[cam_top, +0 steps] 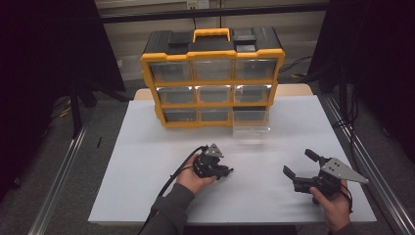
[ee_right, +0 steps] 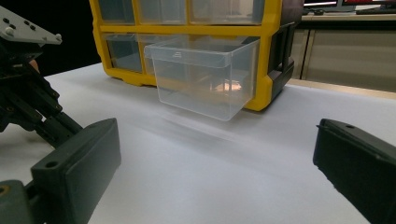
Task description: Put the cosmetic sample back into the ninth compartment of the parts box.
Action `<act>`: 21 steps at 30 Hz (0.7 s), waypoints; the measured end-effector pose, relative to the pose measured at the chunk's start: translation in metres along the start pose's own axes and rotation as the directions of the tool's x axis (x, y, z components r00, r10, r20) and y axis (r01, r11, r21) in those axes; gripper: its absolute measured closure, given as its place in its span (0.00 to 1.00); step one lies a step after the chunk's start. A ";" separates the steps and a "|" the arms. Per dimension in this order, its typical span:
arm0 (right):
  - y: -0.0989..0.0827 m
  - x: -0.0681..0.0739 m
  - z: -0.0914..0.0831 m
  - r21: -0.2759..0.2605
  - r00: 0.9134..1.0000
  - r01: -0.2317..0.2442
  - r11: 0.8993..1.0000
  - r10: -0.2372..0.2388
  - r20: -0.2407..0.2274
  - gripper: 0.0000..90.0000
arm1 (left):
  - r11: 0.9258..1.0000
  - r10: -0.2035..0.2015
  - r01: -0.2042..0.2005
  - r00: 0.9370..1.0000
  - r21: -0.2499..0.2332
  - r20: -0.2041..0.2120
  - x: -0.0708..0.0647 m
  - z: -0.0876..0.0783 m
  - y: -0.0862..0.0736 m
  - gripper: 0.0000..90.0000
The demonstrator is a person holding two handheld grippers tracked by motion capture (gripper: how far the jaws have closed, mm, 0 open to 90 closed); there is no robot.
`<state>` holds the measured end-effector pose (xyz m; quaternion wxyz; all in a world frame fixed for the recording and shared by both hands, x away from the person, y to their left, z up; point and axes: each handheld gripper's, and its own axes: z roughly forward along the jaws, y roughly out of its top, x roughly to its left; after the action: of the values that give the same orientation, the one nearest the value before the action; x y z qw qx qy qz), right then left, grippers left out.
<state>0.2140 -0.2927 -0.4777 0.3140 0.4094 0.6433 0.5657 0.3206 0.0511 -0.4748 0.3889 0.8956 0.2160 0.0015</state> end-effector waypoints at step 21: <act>0.000 0.000 0.000 0.004 1.000 0.002 1.000 -0.002 -0.004 0.01 | 0.976 -0.103 0.105 0.995 -0.188 0.019 0.006 -0.024 0.013 0.91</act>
<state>0.2137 -0.2924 -0.4775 0.3123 0.4083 0.6453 0.5650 0.3273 0.0620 -0.4501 0.4728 0.8421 0.2595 -0.0025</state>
